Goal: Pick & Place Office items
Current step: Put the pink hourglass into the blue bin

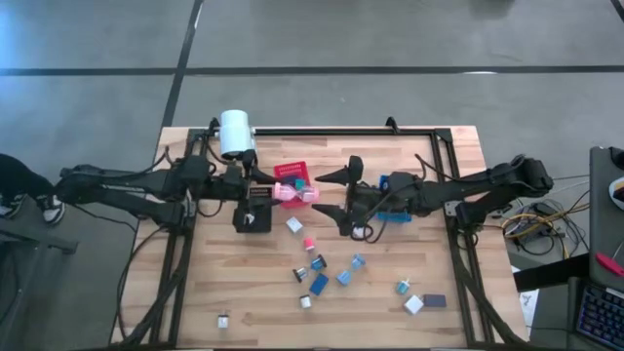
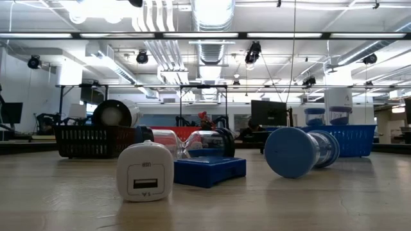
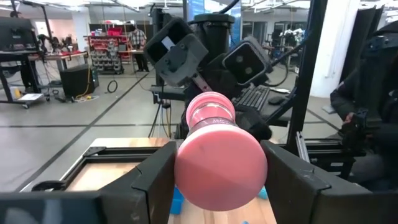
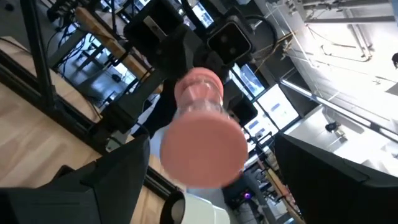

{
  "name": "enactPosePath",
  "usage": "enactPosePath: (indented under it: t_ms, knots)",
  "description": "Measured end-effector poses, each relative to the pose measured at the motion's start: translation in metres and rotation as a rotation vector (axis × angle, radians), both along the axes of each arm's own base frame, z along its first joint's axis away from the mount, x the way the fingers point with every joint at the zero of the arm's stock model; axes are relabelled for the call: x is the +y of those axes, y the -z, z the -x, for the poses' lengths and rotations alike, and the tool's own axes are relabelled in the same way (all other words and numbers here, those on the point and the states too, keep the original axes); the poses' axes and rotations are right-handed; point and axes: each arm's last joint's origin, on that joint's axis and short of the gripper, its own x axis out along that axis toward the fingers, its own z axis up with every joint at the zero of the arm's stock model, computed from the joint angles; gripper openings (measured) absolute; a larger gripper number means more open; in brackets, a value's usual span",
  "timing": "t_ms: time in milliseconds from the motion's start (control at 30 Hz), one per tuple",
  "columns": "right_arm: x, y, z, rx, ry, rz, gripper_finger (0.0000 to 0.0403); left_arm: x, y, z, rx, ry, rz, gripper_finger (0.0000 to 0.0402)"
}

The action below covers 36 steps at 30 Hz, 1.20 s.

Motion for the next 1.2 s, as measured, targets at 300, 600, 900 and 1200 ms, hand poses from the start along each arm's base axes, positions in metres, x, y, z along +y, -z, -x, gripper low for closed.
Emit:
enactPosePath:
  t_ms: [300,600,900,1200]
  knots:
    - [0.0004,0.0004,-0.0043,0.001,0.001,0.004,0.0328,0.0075,-0.0005,-0.0010,-0.010,-0.014,0.005,0.0201]
    - [0.0003,0.0008,-0.0042,0.003,0.001,0.001,0.0288,0.0082,0.0008,-0.0024,-0.003,-0.015,0.006,0.0201]
    - [-0.0005,0.0011,-0.0042,0.004,0.003,0.001,0.0246,0.0079,0.0010,-0.0023,-0.003,0.000,0.009,0.0201]
    - [-0.0018,0.0015,-0.0044,0.007,0.006,0.001,0.0220,0.0076,0.0012,-0.0023,-0.002,0.010,0.009,0.0201]
